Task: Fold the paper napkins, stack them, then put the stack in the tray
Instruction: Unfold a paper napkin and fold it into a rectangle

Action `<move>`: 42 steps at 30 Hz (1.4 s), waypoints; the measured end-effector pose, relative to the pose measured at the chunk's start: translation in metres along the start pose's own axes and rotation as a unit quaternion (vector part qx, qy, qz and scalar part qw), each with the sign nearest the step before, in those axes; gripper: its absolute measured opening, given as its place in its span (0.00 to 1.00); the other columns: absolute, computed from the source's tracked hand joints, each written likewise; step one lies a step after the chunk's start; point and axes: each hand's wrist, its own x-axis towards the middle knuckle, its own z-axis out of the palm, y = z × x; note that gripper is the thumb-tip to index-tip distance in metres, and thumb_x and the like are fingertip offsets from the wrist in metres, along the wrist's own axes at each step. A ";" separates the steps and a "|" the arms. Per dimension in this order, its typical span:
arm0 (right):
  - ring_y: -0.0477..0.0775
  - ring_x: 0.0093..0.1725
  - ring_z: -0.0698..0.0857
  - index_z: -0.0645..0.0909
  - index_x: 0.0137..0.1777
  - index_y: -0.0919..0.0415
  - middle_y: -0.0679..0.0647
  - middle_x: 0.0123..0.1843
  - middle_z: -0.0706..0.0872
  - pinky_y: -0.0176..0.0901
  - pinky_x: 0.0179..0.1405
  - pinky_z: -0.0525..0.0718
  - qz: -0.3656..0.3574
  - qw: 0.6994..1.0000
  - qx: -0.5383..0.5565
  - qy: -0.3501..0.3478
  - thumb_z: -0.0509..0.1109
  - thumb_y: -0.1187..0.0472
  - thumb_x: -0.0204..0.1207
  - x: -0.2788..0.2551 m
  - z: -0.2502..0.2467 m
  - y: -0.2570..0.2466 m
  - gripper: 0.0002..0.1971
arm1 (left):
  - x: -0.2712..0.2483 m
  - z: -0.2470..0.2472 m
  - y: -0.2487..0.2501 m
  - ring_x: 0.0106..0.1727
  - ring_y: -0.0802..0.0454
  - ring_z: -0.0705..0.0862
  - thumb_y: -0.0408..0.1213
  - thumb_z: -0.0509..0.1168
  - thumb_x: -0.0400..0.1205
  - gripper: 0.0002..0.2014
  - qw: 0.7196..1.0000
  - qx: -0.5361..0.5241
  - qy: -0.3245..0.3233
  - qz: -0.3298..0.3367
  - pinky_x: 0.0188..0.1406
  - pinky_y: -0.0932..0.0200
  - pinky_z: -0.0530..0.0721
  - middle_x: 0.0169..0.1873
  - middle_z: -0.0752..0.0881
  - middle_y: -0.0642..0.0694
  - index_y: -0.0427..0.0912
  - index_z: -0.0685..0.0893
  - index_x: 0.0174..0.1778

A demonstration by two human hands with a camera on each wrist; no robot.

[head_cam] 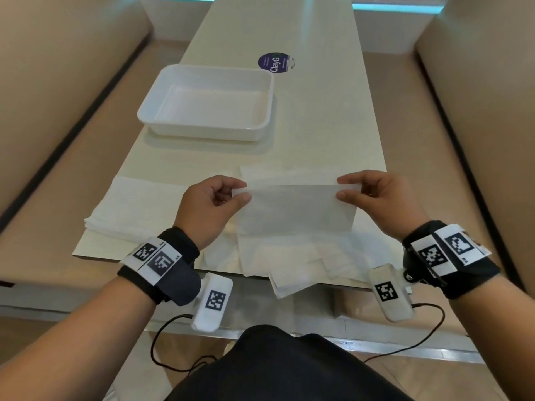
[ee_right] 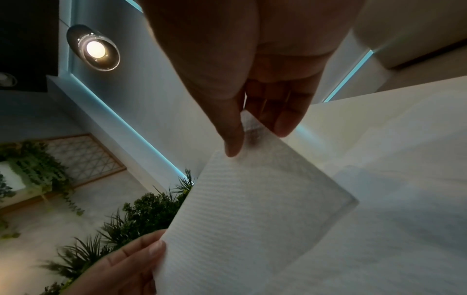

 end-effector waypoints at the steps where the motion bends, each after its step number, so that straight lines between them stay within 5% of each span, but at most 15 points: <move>1: 0.42 0.36 0.79 0.89 0.48 0.48 0.55 0.39 0.84 0.35 0.42 0.80 -0.004 1.000 -0.007 0.007 0.77 0.55 0.71 -0.001 0.000 0.001 0.06 | 0.000 0.001 0.001 0.38 0.61 0.79 0.37 0.76 0.75 0.06 1.000 0.026 0.003 0.015 0.43 0.69 0.79 0.39 0.85 0.52 0.52 0.88 0.43; 4: 0.43 0.54 0.81 0.87 0.43 0.45 0.48 0.55 0.82 0.38 0.52 0.80 -0.009 0.999 -0.040 0.007 0.76 0.54 0.71 -0.006 -0.003 0.005 0.02 | -0.001 0.000 0.006 0.49 0.65 0.80 0.39 0.75 0.76 0.06 0.992 0.111 -0.022 0.049 0.47 0.71 0.76 0.50 0.82 0.57 0.55 0.85 0.40; 7: 0.44 0.62 0.81 0.86 0.44 0.46 0.44 0.63 0.81 0.44 0.59 0.81 -0.011 0.998 -0.058 -0.031 0.75 0.51 0.73 -0.013 -0.012 0.007 0.02 | -0.002 -0.005 0.012 0.56 0.59 0.84 0.36 0.72 0.79 0.05 0.994 0.067 -0.086 0.020 0.58 0.62 0.78 0.55 0.87 0.55 0.48 0.83 0.42; 10: 0.61 0.48 0.87 0.85 0.45 0.51 0.55 0.46 0.90 0.63 0.55 0.85 0.012 0.997 0.004 -0.077 0.73 0.48 0.73 -0.016 -0.020 0.008 0.07 | -0.003 -0.005 0.018 0.40 0.49 0.84 0.30 0.69 0.80 0.05 0.991 -0.037 -0.126 -0.024 0.43 0.60 0.81 0.39 0.89 0.36 0.41 0.79 0.47; 13: 0.70 0.40 0.84 0.82 0.48 0.54 0.68 0.36 0.85 0.68 0.54 0.85 0.047 0.995 0.055 -0.067 0.73 0.53 0.75 -0.012 -0.019 0.014 0.07 | 0.001 0.001 0.013 0.38 0.49 0.86 0.27 0.69 0.80 0.12 0.987 -0.068 -0.133 -0.063 0.38 0.57 0.84 0.38 0.89 0.40 0.41 0.77 0.56; 18: 0.53 0.31 0.80 0.80 0.53 0.55 0.48 0.25 0.73 0.60 0.50 0.87 0.137 0.985 -0.057 -0.086 0.72 0.57 0.77 0.001 -0.004 0.036 0.08 | 0.012 0.020 -0.017 0.41 0.50 0.83 0.31 0.74 0.77 0.17 0.984 0.021 -0.133 -0.119 0.42 0.55 0.83 0.44 0.83 0.44 0.46 0.79 0.59; 21: 0.51 0.38 0.81 0.79 0.60 0.56 0.50 0.39 0.81 0.47 0.41 0.80 0.161 0.970 -0.155 -0.090 0.72 0.54 0.77 0.003 0.006 0.040 0.14 | 0.015 0.033 -0.026 0.42 0.54 0.81 0.35 0.74 0.77 0.18 0.977 0.154 -0.123 -0.081 0.47 0.61 0.79 0.49 0.82 0.48 0.47 0.78 0.60; 23: 0.52 0.51 0.82 0.75 0.66 0.54 0.52 0.56 0.82 0.46 0.48 0.80 0.135 0.960 -0.233 -0.076 0.71 0.53 0.77 0.002 0.010 0.038 0.19 | 0.013 0.037 -0.024 0.48 0.55 0.78 0.37 0.72 0.77 0.19 0.961 0.246 -0.118 -0.032 0.51 0.62 0.77 0.54 0.80 0.50 0.47 0.77 0.63; 26: 0.58 0.68 0.75 0.71 0.73 0.54 0.54 0.71 0.76 0.52 0.63 0.77 0.013 0.946 -0.321 -0.047 0.64 0.57 0.81 -0.006 0.020 0.024 0.20 | 0.005 0.042 -0.013 0.63 0.51 0.73 0.40 0.67 0.81 0.19 0.940 0.318 -0.100 0.078 0.65 0.58 0.72 0.65 0.76 0.47 0.46 0.76 0.69; 29: 0.62 0.79 0.65 0.64 0.80 0.57 0.56 0.81 0.68 0.57 0.74 0.69 -0.090 0.920 -0.365 -0.109 0.55 0.57 0.85 -0.020 0.045 0.009 0.24 | -0.008 0.068 -0.003 0.81 0.47 0.62 0.42 0.58 0.87 0.25 0.905 0.350 -0.196 0.143 0.80 0.54 0.58 0.80 0.67 0.45 0.43 0.66 0.80; 32: 0.60 0.85 0.43 0.42 0.85 0.60 0.56 0.87 0.43 0.57 0.83 0.51 -0.038 0.863 -0.443 -0.240 0.42 0.50 0.87 -0.032 0.068 0.022 0.29 | -0.020 0.093 -0.017 0.85 0.48 0.39 0.49 0.48 0.89 0.31 0.833 0.444 -0.314 0.097 0.83 0.53 0.39 0.86 0.42 0.45 0.42 0.44 0.85; 34: 0.58 0.84 0.34 0.33 0.84 0.58 0.53 0.85 0.32 0.57 0.82 0.43 -0.013 0.850 -0.451 -0.271 0.36 0.43 0.85 -0.034 0.070 0.038 0.32 | -0.022 0.095 -0.030 0.83 0.49 0.30 0.53 0.42 0.89 0.33 0.800 0.486 -0.342 0.078 0.83 0.50 0.34 0.84 0.33 0.45 0.44 0.35 0.84; 37: 0.50 0.80 0.27 0.28 0.82 0.55 0.49 0.81 0.25 0.53 0.81 0.35 -0.005 0.863 -0.429 -0.266 0.25 0.32 0.69 -0.035 0.064 0.057 0.43 | -0.023 0.087 -0.040 0.82 0.50 0.26 0.59 0.38 0.87 0.35 0.784 0.514 -0.340 0.075 0.82 0.48 0.31 0.82 0.27 0.47 0.46 0.30 0.83; 42: 0.45 0.77 0.23 0.26 0.81 0.52 0.45 0.78 0.21 0.54 0.80 0.30 0.026 0.874 -0.413 -0.253 0.30 0.27 0.70 -0.039 0.048 0.068 0.44 | -0.019 0.057 -0.046 0.81 0.52 0.25 0.66 0.31 0.81 0.39 0.775 0.545 -0.317 0.033 0.81 0.46 0.29 0.80 0.25 0.49 0.49 0.27 0.81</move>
